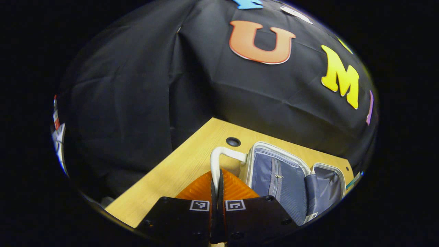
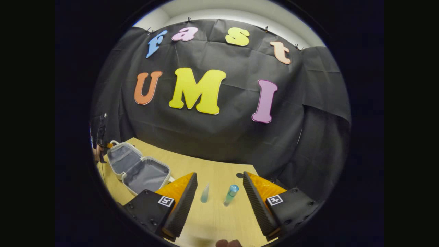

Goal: First open the suitcase, pack the skin care products into it, and then close the suitcase.

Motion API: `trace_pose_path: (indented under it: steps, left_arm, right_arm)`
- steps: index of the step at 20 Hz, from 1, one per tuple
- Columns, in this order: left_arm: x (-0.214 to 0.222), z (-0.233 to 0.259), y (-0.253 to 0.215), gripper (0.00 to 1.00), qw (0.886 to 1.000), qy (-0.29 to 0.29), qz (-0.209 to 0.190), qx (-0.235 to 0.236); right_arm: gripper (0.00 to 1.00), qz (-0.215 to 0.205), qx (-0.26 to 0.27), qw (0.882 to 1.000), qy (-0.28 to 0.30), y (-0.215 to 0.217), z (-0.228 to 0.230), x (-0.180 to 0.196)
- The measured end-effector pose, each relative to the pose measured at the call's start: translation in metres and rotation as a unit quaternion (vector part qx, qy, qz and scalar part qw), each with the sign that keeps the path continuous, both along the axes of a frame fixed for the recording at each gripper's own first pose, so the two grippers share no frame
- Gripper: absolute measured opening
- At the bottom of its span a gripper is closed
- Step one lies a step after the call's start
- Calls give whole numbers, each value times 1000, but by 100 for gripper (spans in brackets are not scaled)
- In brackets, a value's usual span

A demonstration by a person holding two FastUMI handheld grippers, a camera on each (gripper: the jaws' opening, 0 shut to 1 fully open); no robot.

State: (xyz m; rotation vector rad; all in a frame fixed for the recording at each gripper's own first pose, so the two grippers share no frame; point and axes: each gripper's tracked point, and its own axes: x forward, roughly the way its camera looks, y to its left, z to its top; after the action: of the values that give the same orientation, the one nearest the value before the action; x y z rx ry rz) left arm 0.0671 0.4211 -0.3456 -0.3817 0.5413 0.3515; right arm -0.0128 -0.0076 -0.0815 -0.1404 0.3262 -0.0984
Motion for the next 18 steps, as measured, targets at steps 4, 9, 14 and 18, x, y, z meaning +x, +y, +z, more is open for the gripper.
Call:
trace_pose_path:
  steps: [4,9,14,18]
  left_arm:
    - [-13,-31,4,10,999,48,18,-4]
    - [-25,23,-14,47,999,13,5,38]
    - [-31,135,-84,78,993,-63,-10,100]
    - [-36,199,-198,98,988,-99,-46,114]
  right_arm:
    - [80,-4,4,1000,3,4,-2,4]
    - [79,-3,22,1000,3,4,-8,7]
    - [80,-17,48,999,-7,-17,-8,5]
    - [80,-22,65,997,-24,-44,-8,2]
